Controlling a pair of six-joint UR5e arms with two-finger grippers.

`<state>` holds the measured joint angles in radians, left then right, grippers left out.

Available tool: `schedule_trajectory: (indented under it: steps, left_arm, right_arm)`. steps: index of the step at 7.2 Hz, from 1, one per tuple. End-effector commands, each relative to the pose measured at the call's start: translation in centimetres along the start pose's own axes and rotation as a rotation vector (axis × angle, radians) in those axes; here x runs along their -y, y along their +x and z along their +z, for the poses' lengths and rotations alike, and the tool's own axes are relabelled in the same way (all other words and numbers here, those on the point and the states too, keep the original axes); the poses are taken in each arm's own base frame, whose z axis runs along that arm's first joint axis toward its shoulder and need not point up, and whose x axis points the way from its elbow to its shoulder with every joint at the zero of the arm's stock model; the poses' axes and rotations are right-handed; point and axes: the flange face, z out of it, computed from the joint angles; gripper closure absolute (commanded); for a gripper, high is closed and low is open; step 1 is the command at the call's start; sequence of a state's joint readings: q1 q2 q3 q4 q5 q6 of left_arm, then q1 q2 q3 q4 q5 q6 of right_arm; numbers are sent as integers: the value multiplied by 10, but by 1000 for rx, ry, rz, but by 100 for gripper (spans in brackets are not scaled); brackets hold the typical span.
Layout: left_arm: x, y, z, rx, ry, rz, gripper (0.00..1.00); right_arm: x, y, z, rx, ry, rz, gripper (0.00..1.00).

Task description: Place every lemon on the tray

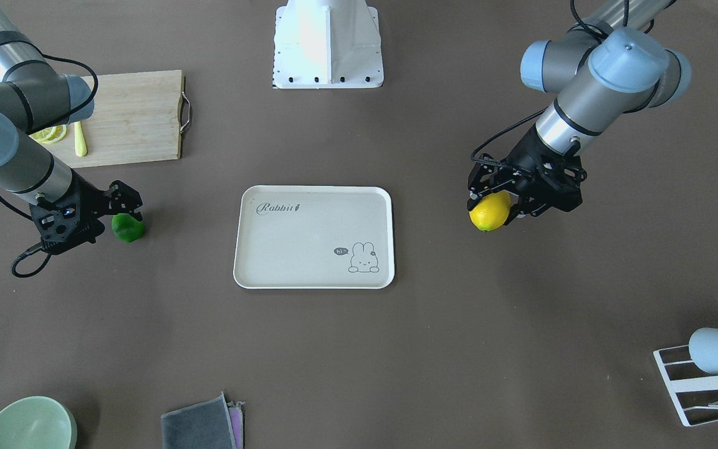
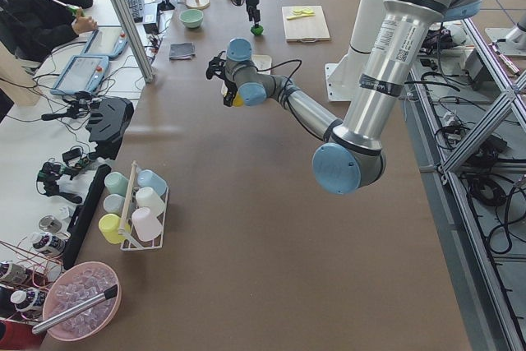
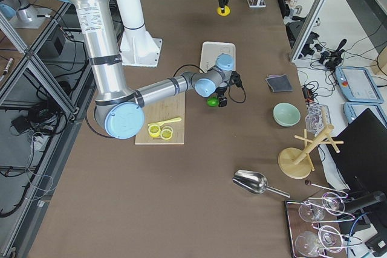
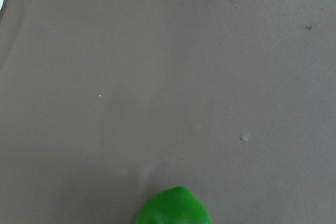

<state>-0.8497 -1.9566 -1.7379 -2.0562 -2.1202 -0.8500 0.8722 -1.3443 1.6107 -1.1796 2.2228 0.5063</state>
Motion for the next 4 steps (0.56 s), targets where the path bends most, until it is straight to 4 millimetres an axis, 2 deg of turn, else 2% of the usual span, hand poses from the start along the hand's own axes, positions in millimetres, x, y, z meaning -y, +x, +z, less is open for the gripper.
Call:
schedule_trajectory:
  steps: [1, 2, 3, 4]
  left_arm:
    - [5, 19, 7, -12, -5, -31, 100]
    - [6, 17, 10, -10, -8, -34, 100]
    - [11, 25, 19, -15, -14, -29, 100]
    - [2, 45, 34, -35, -38, -9, 100]
  right_arm:
    - [0, -1, 7, -3, -9, 35, 1]
    - [-2, -12, 11, 5, -17, 78, 1]
    - [-6, -21, 19, 9, -29, 112, 1]
    - [-7, -24, 20, 10, -30, 111, 1]
